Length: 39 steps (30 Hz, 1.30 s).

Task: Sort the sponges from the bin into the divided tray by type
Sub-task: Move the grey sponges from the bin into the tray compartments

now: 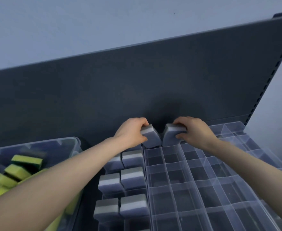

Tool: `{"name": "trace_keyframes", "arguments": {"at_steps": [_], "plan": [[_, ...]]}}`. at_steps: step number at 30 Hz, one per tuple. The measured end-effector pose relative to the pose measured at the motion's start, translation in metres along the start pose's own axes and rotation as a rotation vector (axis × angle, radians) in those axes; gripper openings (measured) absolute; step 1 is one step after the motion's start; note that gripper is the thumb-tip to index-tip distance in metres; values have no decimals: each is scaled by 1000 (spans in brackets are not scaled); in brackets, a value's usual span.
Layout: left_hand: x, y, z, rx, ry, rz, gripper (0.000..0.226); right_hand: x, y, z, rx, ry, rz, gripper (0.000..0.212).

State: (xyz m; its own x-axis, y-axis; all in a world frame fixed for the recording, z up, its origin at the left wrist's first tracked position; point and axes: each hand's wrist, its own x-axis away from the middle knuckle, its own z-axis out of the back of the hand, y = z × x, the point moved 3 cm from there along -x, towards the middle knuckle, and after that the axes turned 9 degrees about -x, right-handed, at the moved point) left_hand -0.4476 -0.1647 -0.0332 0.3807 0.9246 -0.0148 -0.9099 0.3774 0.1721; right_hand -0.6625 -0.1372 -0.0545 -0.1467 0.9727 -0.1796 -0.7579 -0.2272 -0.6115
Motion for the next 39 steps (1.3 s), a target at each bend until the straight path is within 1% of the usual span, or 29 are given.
{"name": "trace_keyframes", "arguments": {"at_steps": [4, 8, 11, 15, 16, 18, 21, 26, 29, 30, 32, 34, 35, 37, 39], "plan": [[-10, 4, 2, -137, -89, -43, 38, -18, -12, -4, 199, -172, 24, 41], [-23, 9, 6, -228, -151, -58, 23, -32, -21, -3, 290, -272, -10, 37], [-30, 15, 7, -284, -210, -76, 25, -37, -25, -2, 322, -310, -14, 34], [-39, 21, 3, -275, -287, -85, 29, -43, -25, -6, 360, -314, 0, 34], [-41, 22, 1, -272, -299, -87, 32, -44, -25, -7, 366, -320, 0, 33], [-43, 23, -6, -271, -323, -100, 45, -46, -24, -9, 374, -340, -2, 32], [-43, 21, -19, -267, -335, -118, 54, -46, -20, -15, 381, -359, -9, 29], [-38, 12, -30, -235, -241, -116, 48, -33, -14, -36, 420, -390, -35, 13], [-33, 9, -34, -195, -211, -103, 46, -28, -12, -44, 487, -353, -28, 21], [-31, 8, -35, -186, -211, -96, 41, -27, -11, -45, 502, -347, -24, 22], [-29, 7, -36, -189, -204, -85, 24, -26, -10, -45, 500, -347, -13, 23], [-27, 8, -36, -190, -196, -81, 21, -25, -8, -44, 465, -358, -6, 27], [-25, 8, -36, -181, -204, -86, 26, -24, -8, -42, 442, -370, -10, 30], [-22, 7, -33, -175, -224, -107, 46, -23, -11, -32, 410, -388, -19, 42], [-17, 5, -24, -163, -196, -123, 60, -24, -20, -19, 376, -360, -14, 55]]}}
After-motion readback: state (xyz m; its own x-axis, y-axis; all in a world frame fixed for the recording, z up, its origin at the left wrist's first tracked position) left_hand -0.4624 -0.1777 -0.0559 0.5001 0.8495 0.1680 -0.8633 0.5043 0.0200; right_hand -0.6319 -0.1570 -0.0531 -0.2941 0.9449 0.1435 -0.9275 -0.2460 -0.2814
